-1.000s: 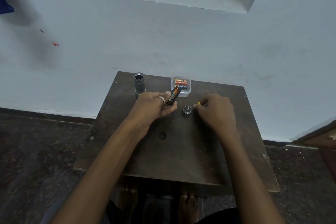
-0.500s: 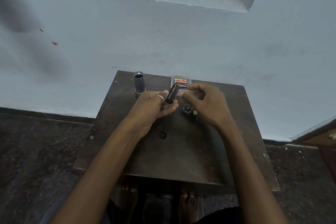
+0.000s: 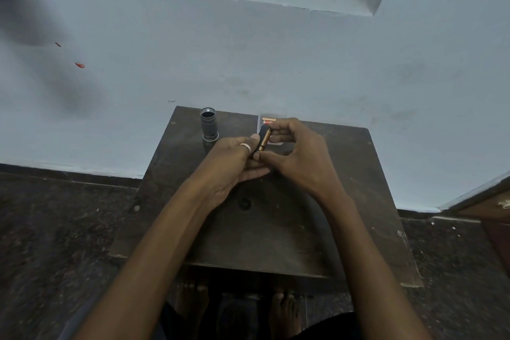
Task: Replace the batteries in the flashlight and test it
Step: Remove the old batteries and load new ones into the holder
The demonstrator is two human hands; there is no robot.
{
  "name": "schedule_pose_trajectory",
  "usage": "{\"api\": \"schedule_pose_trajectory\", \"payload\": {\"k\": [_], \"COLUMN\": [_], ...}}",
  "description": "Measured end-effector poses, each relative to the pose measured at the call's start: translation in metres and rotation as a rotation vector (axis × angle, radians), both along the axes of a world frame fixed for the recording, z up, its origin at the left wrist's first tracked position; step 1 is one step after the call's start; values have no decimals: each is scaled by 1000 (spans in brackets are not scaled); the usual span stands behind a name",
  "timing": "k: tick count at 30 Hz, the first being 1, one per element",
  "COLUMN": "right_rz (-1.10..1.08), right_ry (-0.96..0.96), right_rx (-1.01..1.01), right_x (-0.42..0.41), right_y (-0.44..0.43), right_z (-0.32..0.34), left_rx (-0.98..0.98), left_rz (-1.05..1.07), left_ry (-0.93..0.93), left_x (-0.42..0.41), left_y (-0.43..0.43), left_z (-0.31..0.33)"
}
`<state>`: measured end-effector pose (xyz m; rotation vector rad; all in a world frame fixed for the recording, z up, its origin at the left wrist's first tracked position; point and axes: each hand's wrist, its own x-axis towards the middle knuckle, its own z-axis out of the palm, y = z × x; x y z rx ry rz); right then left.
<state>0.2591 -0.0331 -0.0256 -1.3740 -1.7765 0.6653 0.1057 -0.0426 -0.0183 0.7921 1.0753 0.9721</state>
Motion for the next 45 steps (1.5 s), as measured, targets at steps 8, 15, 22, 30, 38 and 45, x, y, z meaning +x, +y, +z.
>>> {"api": "schedule_pose_trajectory", "payload": {"k": [8,15,22,30,38,45], "right_rz": [-4,17,10,10,52,116], "right_ry": [-50,-237,-428,-425,-353,-222], "right_rx": [86,197,243,265,211,164], "right_x": [-2,-6,-11,-11,-9,-1], "right_y": [-3,-10,-13,-12,-11,-5], "right_z": [2,4,5,3,0,-3], "left_rx": [29,54,74,90,57,50], "left_rz": [9,10,1,-16,-1,11], "left_ry": [-17,57,144,216,152,84], "left_x": [-2,0,-2,-2,-4,-3], "left_y": [-1,1,3,3,3,2], "left_z": [1,-7,-13,-13,-10,-10]}}
